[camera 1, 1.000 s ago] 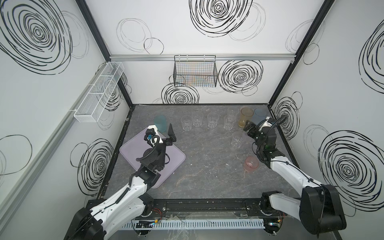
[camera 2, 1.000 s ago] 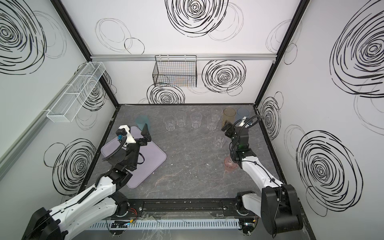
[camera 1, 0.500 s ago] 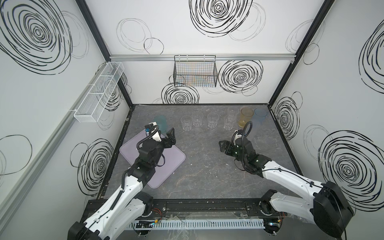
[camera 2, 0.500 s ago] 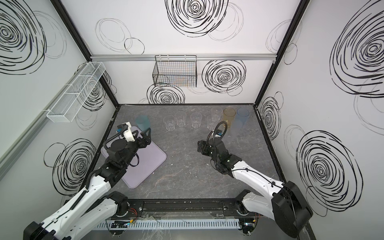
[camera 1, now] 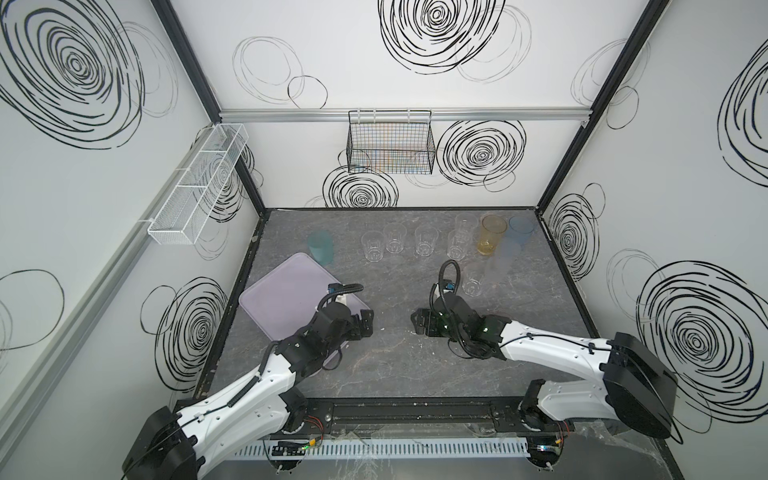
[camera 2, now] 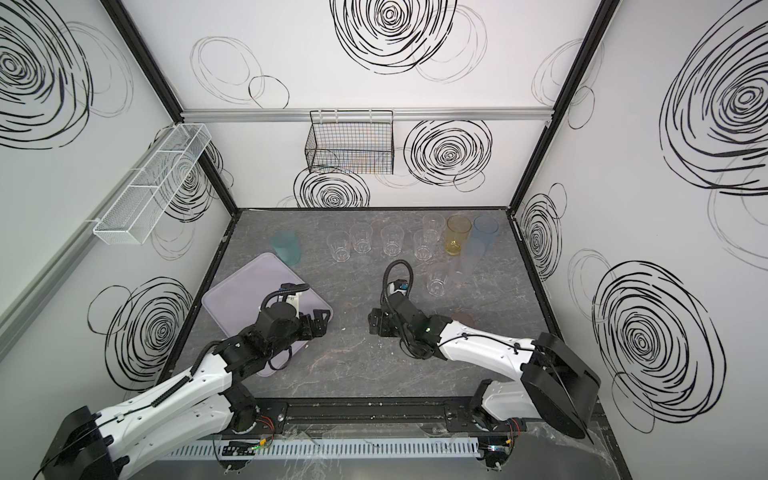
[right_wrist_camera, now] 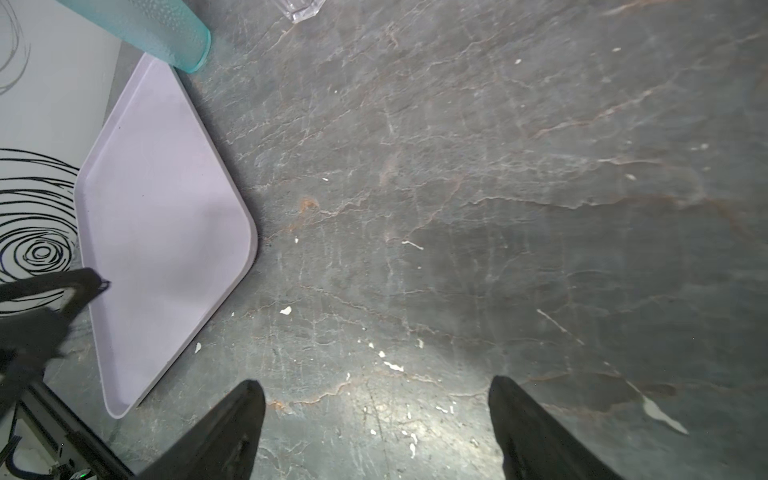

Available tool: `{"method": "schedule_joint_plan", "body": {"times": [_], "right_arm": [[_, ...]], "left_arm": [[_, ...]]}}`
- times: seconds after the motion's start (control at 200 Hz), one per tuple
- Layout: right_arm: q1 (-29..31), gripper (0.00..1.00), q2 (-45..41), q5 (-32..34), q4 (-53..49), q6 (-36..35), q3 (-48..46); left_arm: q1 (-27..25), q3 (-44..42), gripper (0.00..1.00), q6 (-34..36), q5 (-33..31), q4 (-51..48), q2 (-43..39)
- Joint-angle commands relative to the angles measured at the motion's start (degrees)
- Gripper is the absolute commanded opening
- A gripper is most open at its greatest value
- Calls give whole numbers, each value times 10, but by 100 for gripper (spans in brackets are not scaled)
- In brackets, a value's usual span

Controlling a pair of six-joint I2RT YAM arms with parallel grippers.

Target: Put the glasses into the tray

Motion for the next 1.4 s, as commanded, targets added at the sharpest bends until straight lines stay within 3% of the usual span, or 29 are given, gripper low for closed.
{"method": "schedule_joint_plan", "body": {"times": [0.0, 0.435, 0.67, 1.031, 1.206, 1.396], "right_arm": [[7, 89, 19, -2, 12, 6, 27], [13, 90, 39, -22, 37, -11, 14], [-26, 90, -13, -25, 40, -7, -27], [-99, 90, -125, -26, 26, -23, -91], [-100, 90, -154, -10, 24, -24, -102], [-91, 89, -106, -16, 27, -12, -81]], "left_arm": [[6, -24, 98, -17, 59, 49, 24], [-9, 26, 94, 34, 87, 109, 204], [-52, 76, 94, -13, 138, 207, 327], [-60, 236, 90, -86, 232, 320, 498], [-59, 296, 90, -54, 232, 277, 502], [-27, 260, 91, 25, 169, 179, 391]]}}
